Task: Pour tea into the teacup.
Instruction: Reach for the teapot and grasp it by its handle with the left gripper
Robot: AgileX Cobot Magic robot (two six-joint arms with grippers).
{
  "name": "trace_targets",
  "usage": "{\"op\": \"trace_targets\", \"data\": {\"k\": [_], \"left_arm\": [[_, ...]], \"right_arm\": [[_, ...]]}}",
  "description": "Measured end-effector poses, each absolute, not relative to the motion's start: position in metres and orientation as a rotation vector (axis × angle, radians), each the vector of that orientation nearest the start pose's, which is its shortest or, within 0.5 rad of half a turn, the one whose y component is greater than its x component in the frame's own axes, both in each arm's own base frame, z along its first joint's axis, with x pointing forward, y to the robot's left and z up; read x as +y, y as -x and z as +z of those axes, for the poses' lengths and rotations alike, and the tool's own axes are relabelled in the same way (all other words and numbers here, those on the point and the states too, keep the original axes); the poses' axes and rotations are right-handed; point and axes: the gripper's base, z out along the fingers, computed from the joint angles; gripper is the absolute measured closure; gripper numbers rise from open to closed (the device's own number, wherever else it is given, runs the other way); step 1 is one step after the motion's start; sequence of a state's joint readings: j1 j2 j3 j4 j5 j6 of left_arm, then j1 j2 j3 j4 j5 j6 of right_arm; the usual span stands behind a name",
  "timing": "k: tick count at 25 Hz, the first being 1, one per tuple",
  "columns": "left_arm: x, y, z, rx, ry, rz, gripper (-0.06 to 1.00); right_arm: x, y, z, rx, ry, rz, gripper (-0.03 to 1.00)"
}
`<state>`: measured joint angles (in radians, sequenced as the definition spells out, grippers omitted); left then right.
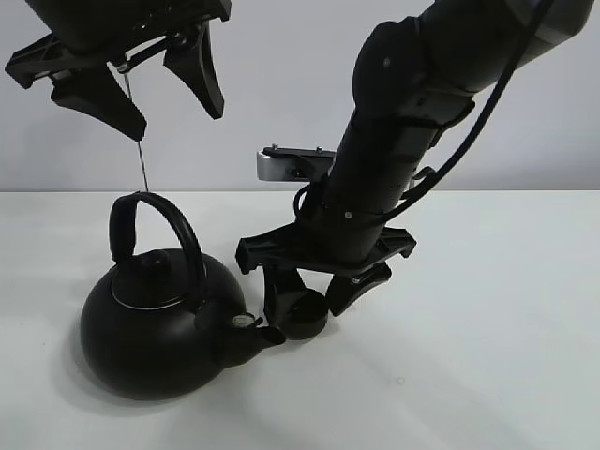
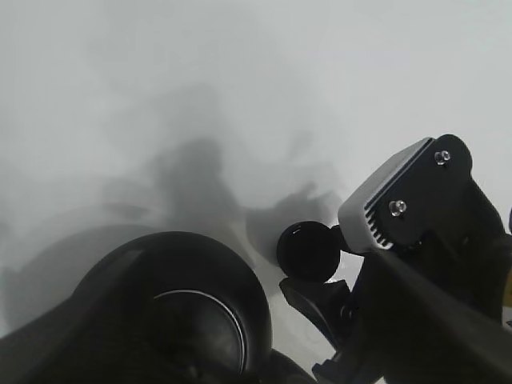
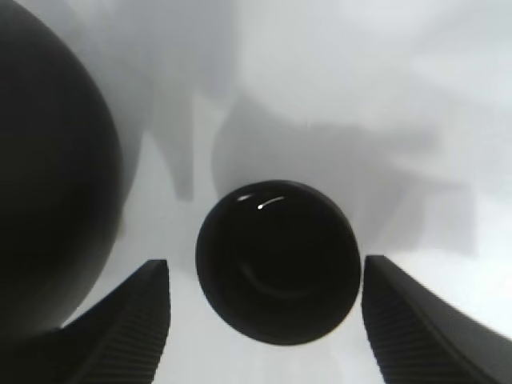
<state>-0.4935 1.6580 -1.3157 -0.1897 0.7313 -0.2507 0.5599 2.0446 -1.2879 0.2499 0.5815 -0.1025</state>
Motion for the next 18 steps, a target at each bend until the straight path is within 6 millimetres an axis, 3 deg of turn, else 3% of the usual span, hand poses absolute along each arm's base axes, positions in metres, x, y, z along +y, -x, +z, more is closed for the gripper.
{"op": "trace_targets", "data": {"k": [18], "left_arm": [[-0.181, -0.313, 0.284, 2.609, -0.182, -0.492, 0.42]], "right_arm": [[0.22, -0.324, 0.164, 2.794, 0.685, 0.376, 0.5]]}}
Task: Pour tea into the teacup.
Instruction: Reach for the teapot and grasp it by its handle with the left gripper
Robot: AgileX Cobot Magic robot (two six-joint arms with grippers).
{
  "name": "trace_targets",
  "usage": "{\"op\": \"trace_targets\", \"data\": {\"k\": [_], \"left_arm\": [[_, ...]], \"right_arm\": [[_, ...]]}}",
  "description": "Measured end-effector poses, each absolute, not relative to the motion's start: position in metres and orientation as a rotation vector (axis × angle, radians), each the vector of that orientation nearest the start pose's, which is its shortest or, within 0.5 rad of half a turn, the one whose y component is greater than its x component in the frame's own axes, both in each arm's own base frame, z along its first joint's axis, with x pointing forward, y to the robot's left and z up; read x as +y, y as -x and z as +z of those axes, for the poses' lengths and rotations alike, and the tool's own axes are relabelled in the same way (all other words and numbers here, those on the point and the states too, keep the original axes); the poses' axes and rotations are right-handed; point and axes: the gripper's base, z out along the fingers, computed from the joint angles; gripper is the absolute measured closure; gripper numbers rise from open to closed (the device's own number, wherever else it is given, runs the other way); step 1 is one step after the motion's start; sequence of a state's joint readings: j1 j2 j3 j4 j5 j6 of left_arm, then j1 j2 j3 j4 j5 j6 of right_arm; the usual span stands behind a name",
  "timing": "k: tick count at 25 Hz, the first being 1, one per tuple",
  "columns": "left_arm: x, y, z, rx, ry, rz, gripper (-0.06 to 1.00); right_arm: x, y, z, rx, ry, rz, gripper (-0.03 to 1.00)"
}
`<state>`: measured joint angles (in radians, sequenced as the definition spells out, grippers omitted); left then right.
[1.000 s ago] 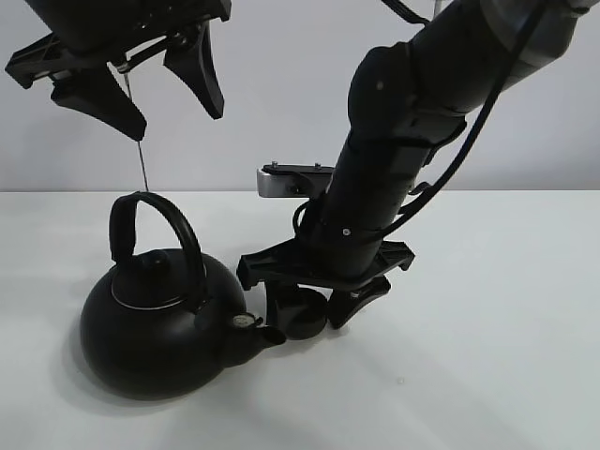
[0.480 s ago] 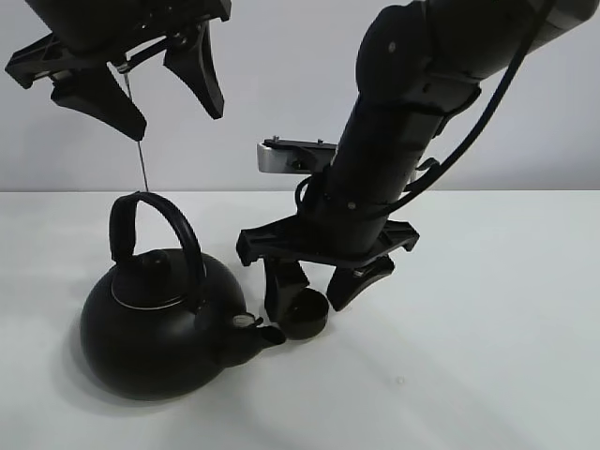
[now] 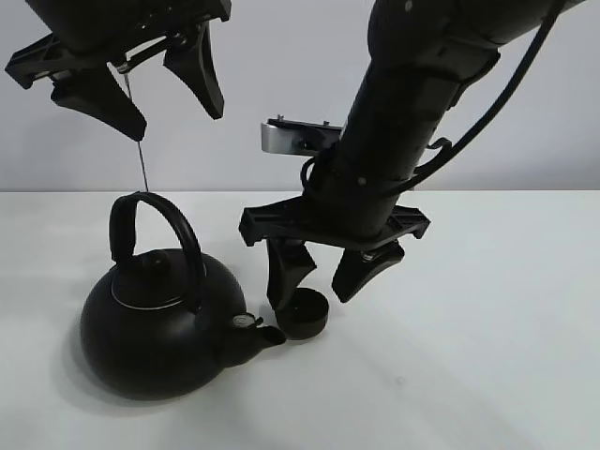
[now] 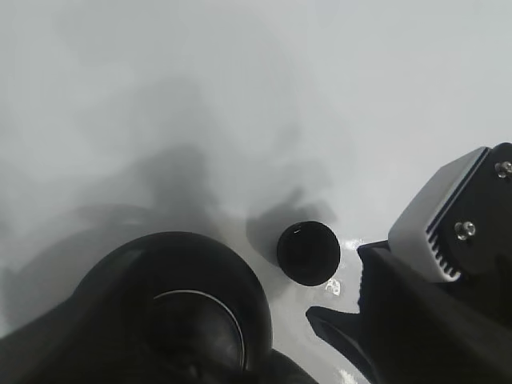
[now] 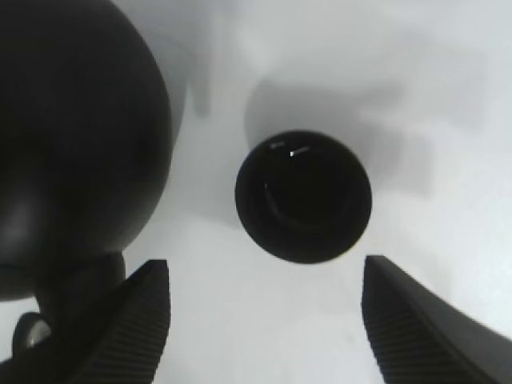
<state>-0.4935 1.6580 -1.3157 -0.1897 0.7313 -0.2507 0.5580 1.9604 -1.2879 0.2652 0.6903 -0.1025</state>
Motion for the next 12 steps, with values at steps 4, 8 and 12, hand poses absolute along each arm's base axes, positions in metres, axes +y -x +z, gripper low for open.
{"op": "trace_targets", "data": {"k": [4, 8, 12], "left_arm": [[-0.181, -0.313, 0.284, 2.609, -0.182, -0.492, 0.42], [-0.181, -0.313, 0.284, 2.609, -0.182, -0.492, 0.42], [-0.181, -0.313, 0.284, 2.609, -0.182, -0.492, 0.42]], "right_arm": [[0.213, -0.325, 0.163, 2.837, 0.659, 0.381, 0.5], [0.201, -0.329, 0.163, 2.873, 0.615, 0.38, 0.5], [0.185, -0.335, 0.17, 2.893, 0.548, 0.389, 0.5]]}}
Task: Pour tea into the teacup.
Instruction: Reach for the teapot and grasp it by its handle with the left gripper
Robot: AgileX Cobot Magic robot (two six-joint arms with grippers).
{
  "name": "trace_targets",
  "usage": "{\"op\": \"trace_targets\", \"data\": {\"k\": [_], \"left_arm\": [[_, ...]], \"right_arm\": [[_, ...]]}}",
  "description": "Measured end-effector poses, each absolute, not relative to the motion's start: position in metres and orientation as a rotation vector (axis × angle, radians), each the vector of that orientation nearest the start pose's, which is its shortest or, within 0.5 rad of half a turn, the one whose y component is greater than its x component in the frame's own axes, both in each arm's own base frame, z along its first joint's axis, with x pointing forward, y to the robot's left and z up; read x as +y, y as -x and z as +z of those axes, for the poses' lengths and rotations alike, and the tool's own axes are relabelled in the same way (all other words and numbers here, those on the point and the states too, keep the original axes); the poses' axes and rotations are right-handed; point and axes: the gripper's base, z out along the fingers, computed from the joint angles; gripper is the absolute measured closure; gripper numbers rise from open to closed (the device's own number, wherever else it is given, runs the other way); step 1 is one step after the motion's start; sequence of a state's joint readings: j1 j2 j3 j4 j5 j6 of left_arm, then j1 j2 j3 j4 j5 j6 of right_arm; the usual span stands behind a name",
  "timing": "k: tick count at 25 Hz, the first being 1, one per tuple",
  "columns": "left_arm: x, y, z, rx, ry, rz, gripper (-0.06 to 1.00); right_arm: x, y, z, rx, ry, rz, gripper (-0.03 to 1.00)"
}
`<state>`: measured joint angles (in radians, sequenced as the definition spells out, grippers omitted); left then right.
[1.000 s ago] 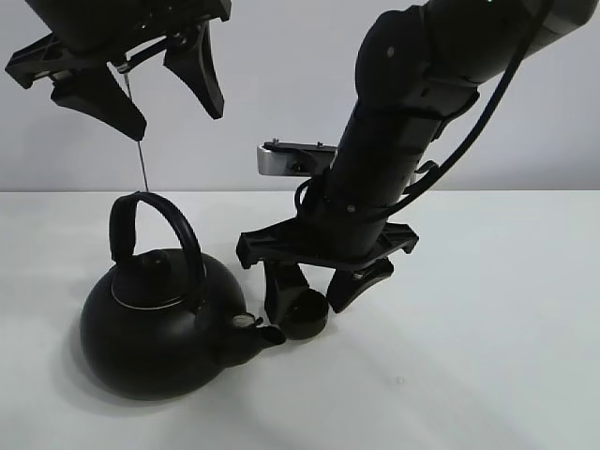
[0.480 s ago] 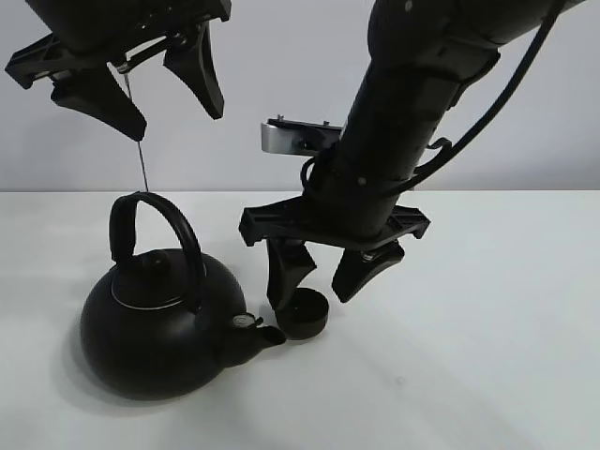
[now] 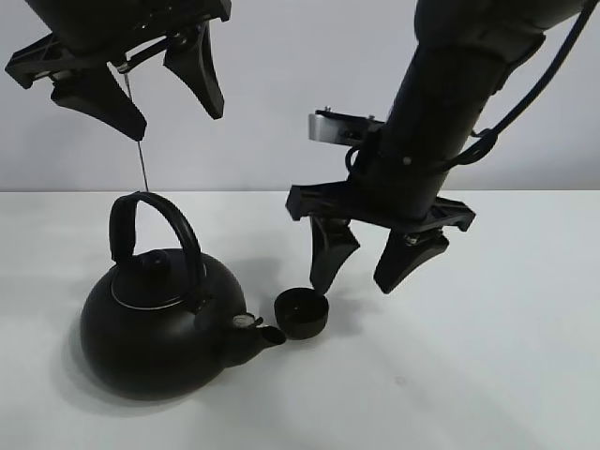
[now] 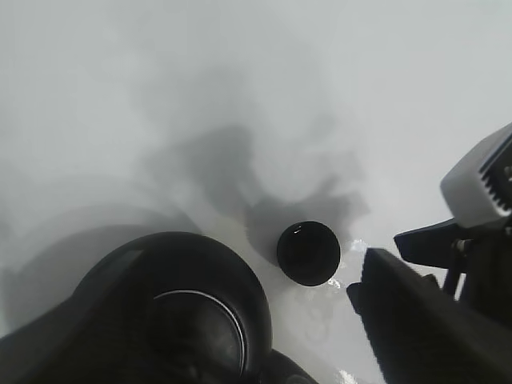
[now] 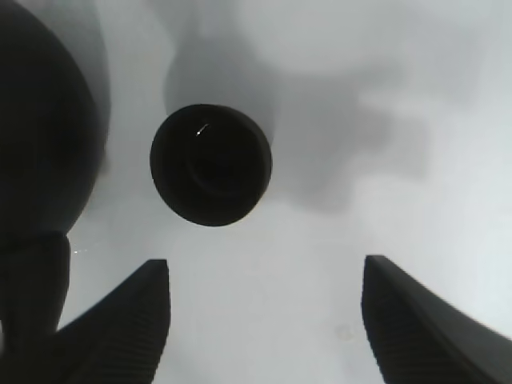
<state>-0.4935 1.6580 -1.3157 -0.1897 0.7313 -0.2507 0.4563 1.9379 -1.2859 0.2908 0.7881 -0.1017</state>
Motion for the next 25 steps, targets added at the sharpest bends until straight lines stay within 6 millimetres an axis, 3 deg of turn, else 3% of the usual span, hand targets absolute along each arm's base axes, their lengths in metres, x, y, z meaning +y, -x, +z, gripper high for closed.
{"op": "trace_targets", "data": {"k": [14, 17, 25], "left_arm": [[-0.181, -0.313, 0.284, 2.609, -0.182, -0.492, 0.42], [-0.181, -0.313, 0.284, 2.609, -0.182, -0.492, 0.42], [-0.181, -0.313, 0.284, 2.609, -0.182, -0.492, 0.42]], "right_arm": [[0.109, -0.33, 0.257, 2.793, 0.364, 0.543, 0.5], [0.1, -0.327, 0.264, 2.801, 0.362, 0.543, 0.5], [0.099, -0.323, 0.263, 2.835, 0.373, 0.552, 0.5]]}}
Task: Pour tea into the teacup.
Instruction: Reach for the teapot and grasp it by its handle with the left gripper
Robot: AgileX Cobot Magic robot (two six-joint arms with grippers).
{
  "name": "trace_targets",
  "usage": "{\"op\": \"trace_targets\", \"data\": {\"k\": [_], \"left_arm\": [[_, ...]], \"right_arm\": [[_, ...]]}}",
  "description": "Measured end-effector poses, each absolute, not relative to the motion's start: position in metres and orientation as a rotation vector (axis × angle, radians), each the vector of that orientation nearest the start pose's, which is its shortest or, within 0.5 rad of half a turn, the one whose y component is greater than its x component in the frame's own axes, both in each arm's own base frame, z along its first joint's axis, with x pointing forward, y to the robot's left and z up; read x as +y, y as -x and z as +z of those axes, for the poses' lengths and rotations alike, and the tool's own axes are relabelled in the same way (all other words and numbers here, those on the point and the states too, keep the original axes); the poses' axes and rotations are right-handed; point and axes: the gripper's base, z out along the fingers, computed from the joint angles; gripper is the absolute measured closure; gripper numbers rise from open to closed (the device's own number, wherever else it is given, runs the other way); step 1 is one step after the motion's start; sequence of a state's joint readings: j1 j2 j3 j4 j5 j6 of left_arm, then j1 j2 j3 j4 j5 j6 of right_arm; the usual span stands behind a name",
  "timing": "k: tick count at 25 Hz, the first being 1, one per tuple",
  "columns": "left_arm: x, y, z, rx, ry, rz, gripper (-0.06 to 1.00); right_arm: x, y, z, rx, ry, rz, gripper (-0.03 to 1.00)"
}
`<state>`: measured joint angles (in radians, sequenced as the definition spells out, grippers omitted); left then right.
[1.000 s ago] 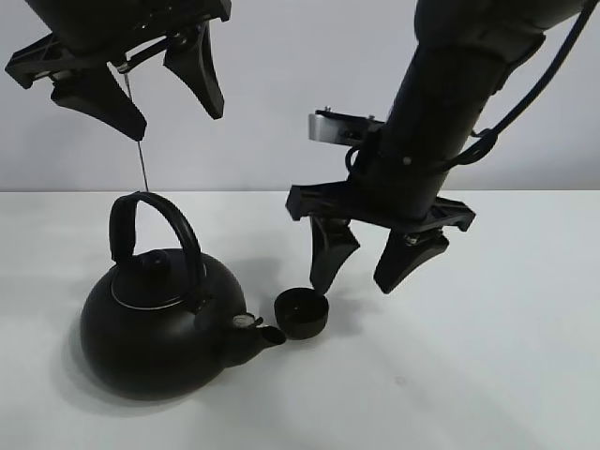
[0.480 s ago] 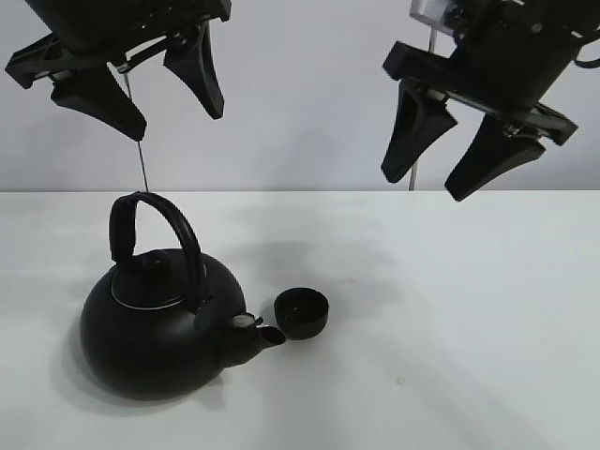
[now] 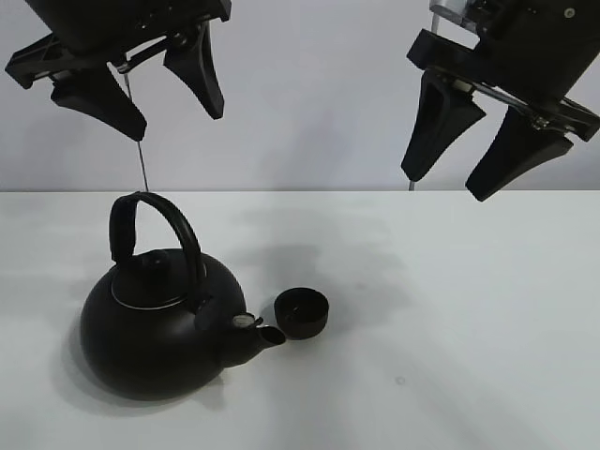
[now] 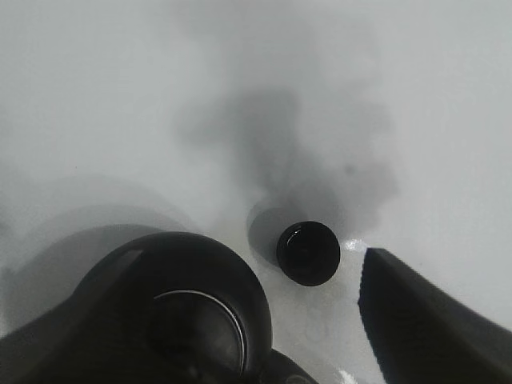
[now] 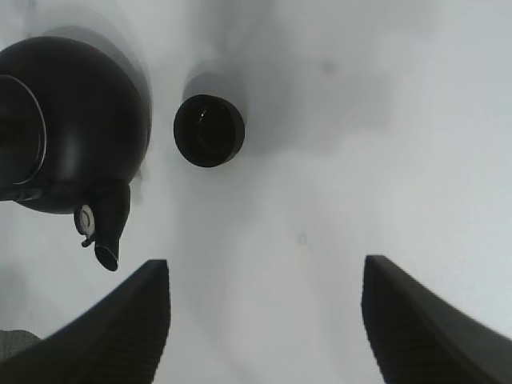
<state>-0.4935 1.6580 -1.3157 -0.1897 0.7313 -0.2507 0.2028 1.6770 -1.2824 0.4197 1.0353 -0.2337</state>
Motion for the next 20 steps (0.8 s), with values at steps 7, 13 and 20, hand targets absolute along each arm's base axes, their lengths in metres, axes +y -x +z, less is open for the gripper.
{"op": "trace_targets", "data": {"k": [7, 13, 20], "left_arm": [[-0.1814, -0.3131, 0.2841, 2.609, -0.182, -0.492, 0.42], [-0.1814, -0.3131, 0.2841, 2.609, -0.182, -0.492, 0.42], [-0.1814, -0.3131, 0.2841, 2.609, -0.182, -0.492, 0.42]], "right_arm": [[0.099, -0.3235, 0.2627, 2.831, 0.377, 0.55, 0.5], [0.099, -0.3235, 0.2627, 2.831, 0.381, 0.55, 0.5], [0.0992, -0.323, 0.2626, 2.835, 0.381, 0.554, 0.5]]}}
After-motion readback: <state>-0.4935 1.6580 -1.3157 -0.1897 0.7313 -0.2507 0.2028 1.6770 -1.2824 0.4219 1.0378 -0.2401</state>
